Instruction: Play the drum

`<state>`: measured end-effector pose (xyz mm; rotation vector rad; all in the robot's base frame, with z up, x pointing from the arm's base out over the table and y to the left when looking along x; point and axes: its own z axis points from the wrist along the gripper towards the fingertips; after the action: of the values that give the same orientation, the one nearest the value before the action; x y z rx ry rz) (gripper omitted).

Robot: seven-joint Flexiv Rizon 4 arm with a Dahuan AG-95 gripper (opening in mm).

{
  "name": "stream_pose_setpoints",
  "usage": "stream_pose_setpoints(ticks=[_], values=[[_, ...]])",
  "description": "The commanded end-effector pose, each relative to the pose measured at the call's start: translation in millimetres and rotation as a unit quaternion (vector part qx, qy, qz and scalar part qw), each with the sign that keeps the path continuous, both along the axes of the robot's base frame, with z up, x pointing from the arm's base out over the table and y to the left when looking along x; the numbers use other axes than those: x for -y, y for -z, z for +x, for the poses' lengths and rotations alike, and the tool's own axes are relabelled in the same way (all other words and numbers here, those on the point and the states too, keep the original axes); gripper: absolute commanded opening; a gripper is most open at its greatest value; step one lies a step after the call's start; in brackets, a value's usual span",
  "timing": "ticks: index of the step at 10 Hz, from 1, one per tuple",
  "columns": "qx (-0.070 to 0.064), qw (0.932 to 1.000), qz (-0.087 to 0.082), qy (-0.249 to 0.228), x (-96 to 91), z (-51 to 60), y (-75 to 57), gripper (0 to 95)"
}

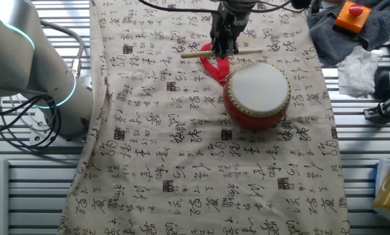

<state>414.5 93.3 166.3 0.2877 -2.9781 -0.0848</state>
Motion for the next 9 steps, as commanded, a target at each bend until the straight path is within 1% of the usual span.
stream_pose_setpoints(ticks=[1, 2, 3, 6, 7, 9], values=[[0.013, 0.9999, 0.004, 0.001, 0.2, -0.8, 0.1, 0.0], [0.019, 0.9998, 0.005, 0.007, 0.2, -0.8, 0.1, 0.0], [0.022, 0.9996, 0.004, 0.018, 0.2, -0.8, 0.1, 0.0], [0.027, 0.9990, 0.000, 0.036, 0.2, -0.8, 0.1, 0.0], [0.031, 0.9988, 0.000, 0.039, 0.2, -0.8, 0.1, 0.0], [0.044, 0.9981, -0.001, 0.043, 0.2, -0.8, 0.1, 0.0]])
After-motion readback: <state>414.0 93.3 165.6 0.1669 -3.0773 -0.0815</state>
